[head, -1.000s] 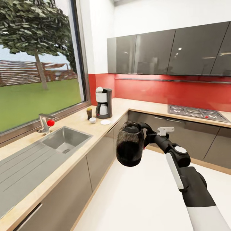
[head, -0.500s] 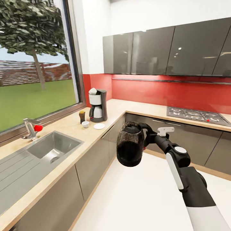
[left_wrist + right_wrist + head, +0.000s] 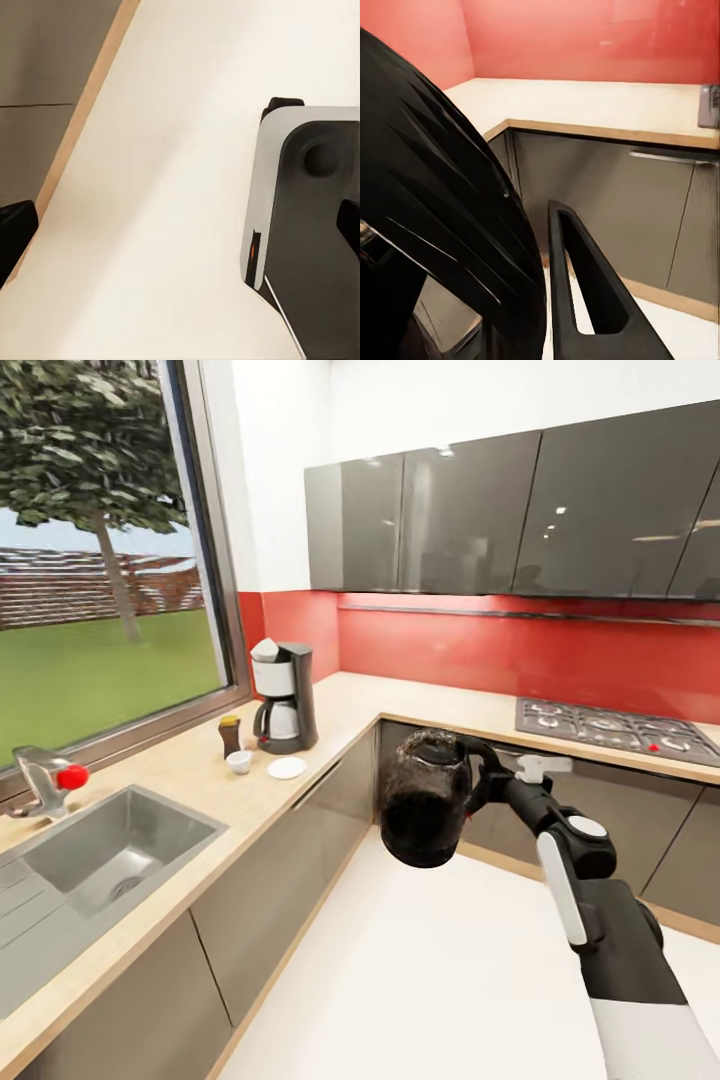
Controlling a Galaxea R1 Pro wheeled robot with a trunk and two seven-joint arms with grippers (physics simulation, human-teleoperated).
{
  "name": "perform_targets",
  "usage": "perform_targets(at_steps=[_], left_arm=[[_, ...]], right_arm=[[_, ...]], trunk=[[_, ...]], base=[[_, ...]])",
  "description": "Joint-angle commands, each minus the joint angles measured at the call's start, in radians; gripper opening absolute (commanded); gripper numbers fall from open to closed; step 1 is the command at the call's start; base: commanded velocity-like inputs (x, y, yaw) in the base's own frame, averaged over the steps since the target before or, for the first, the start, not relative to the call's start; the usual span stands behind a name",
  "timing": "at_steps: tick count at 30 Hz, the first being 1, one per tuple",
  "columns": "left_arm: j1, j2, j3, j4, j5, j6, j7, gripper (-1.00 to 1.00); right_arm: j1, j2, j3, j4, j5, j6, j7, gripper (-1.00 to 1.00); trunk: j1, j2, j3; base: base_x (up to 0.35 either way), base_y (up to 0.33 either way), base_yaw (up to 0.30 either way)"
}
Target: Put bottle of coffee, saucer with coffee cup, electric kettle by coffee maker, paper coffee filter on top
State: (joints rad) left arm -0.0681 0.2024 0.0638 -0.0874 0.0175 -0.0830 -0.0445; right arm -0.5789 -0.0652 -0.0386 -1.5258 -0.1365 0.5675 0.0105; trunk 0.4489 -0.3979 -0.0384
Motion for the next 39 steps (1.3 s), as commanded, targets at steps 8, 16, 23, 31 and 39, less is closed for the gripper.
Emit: perform_targets(at_steps=[8, 16, 23, 31, 39], left_arm=[[-0.001, 0.000, 0.005, 0.000, 0.002, 0.007, -0.005, 1.00], [-0.001, 0.000, 0.002, 0.003, 0.002, 0.009, -0.005, 1.00], [-0.001, 0.000, 0.003, 0.003, 0.002, 0.009, -0.005, 1.00], [-0.001, 0.000, 0.004, 0.005, 0.002, 0.009, -0.005, 1.00], [-0.001, 0.000, 0.004, 0.011, 0.002, 0.010, -0.005, 1.00]], right_arm=[[-0.001, 0.002, -0.010, 0.000, -0.011, 0.005, 0.001, -1.00], [-0.001, 0.002, -0.008, 0.001, -0.014, 0.005, 0.002, -1.00], [-0.001, 0.002, -0.007, 0.001, -0.014, 0.005, 0.002, -1.00], [-0.001, 0.002, -0.007, 0.001, -0.014, 0.005, 0.002, -1.00], [-0.001, 0.002, -0.006, 0.000, -0.014, 0.005, 0.002, -1.00]], trunk=[[0.001, -0.002, -0.002], [0.001, -0.002, -0.002], [0.001, -0.002, -0.002], [0.001, -0.002, -0.002], [0.001, -0.002, -0.002]], base=[[0.293, -0.197, 0.000], [0.305, -0.157, 0.000], [0.325, -0.091, 0.000], [0.327, -0.085, 0.000], [0.327, -0.086, 0.000]])
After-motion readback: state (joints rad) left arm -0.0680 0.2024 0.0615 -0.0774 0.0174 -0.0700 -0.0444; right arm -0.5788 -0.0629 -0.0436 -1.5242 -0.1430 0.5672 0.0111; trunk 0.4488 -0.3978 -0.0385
